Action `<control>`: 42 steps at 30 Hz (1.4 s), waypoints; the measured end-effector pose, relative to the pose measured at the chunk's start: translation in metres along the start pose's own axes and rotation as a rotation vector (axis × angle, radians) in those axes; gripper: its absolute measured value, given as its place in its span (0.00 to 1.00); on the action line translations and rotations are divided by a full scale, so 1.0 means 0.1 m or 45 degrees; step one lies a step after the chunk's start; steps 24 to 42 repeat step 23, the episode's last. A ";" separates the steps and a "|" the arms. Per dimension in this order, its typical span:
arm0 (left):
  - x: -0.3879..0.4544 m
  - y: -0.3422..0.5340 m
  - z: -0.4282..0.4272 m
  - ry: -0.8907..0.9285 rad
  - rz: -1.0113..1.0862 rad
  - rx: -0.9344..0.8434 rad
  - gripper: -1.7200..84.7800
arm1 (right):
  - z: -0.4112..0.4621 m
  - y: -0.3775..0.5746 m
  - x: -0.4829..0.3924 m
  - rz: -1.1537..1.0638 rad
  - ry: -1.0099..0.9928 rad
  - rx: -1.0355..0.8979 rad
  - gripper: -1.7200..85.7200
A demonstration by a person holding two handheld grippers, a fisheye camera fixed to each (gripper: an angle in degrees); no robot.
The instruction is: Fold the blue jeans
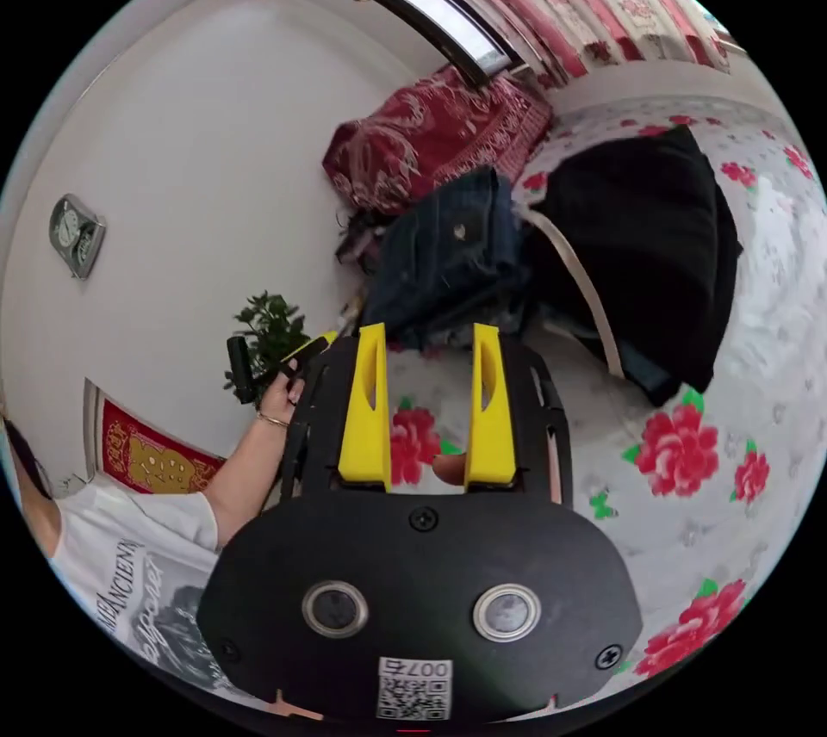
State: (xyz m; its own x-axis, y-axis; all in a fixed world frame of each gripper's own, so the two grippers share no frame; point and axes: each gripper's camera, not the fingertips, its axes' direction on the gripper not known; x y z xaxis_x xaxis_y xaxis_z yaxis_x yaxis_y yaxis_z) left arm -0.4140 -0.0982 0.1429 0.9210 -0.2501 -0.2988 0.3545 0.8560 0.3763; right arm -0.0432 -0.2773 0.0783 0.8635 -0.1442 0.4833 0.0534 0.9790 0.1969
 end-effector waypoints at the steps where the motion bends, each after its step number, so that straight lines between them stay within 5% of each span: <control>1: 0.16 0.34 0.18 -0.079 0.041 -0.107 0.09 | 0.11 0.33 0.17 0.031 0.075 -0.099 0.13; 8: 1.46 1.69 0.83 0.017 0.384 -0.676 0.08 | -0.21 2.36 0.81 0.290 0.669 -0.637 0.11; 14: 2.73 1.78 1.04 0.078 0.812 -0.781 0.08 | -0.40 3.21 0.93 0.363 0.922 -0.836 0.10; 18: 3.30 1.67 1.12 0.099 0.911 -0.804 0.09 | -0.43 3.34 0.87 0.283 0.914 -0.714 0.09; 23: 4.07 1.67 1.25 0.122 1.024 -0.919 0.09 | -1.06 3.38 1.36 0.592 0.501 -0.514 0.07; 42: 4.07 1.67 1.25 0.122 1.024 -0.919 0.09 | -1.06 3.38 1.36 0.592 0.501 -0.514 0.07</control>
